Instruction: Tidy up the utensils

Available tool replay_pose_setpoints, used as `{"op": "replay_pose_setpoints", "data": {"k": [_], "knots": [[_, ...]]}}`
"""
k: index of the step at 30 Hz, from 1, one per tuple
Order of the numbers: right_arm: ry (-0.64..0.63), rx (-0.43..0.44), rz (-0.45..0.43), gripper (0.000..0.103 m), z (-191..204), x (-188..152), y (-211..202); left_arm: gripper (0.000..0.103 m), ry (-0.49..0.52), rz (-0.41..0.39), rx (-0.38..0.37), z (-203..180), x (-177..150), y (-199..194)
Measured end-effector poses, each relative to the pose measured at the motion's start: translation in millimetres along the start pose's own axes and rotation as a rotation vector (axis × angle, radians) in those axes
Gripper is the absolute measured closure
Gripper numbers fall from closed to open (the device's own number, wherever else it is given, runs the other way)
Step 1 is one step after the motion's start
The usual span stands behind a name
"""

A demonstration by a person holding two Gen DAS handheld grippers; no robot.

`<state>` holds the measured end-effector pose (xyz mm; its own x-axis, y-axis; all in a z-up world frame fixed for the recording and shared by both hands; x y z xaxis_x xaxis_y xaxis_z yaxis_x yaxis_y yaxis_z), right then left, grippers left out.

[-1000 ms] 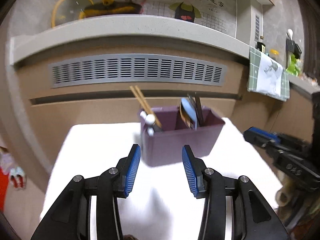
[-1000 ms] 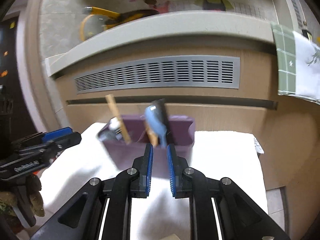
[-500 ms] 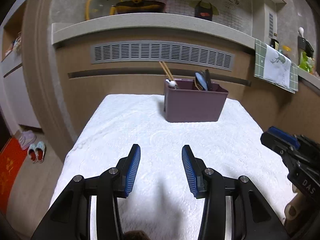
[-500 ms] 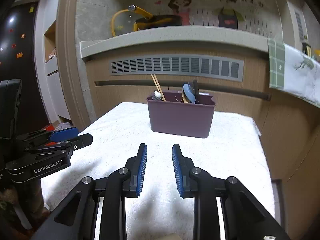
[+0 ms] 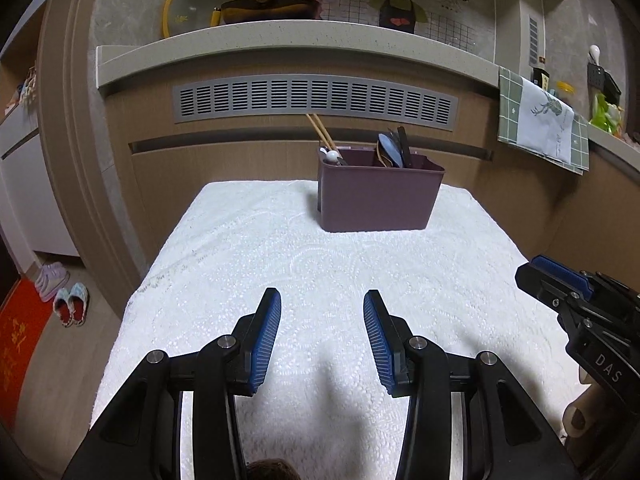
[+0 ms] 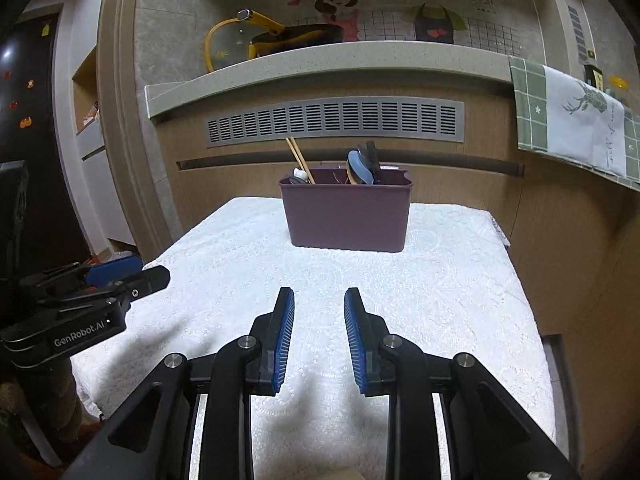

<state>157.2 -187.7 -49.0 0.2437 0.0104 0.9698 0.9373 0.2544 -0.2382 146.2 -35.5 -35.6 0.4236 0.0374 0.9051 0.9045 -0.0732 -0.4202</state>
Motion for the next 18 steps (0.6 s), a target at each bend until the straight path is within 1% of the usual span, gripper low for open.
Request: {"op": "replay_pose_setpoints", "data": {"k": [18], "knots": [[0.001, -0.004, -0.002, 0.079, -0.4, 1.4, -2.5, 0.059, 0.0, -0.006, -0.006, -1.4, 0.6, -0.9]]}}
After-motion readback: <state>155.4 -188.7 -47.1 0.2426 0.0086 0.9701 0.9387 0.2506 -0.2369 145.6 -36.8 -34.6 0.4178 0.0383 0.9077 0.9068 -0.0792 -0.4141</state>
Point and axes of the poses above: each gripper's, at about its wrist camera, not at the fingertips, and y roughly the way its jaws point, z to its left, x to its top, the point moved 7 cm from there along y, roughly the way its jaws point, and after that the axes turned 11 degrees about -z, right-handed, at the moved point
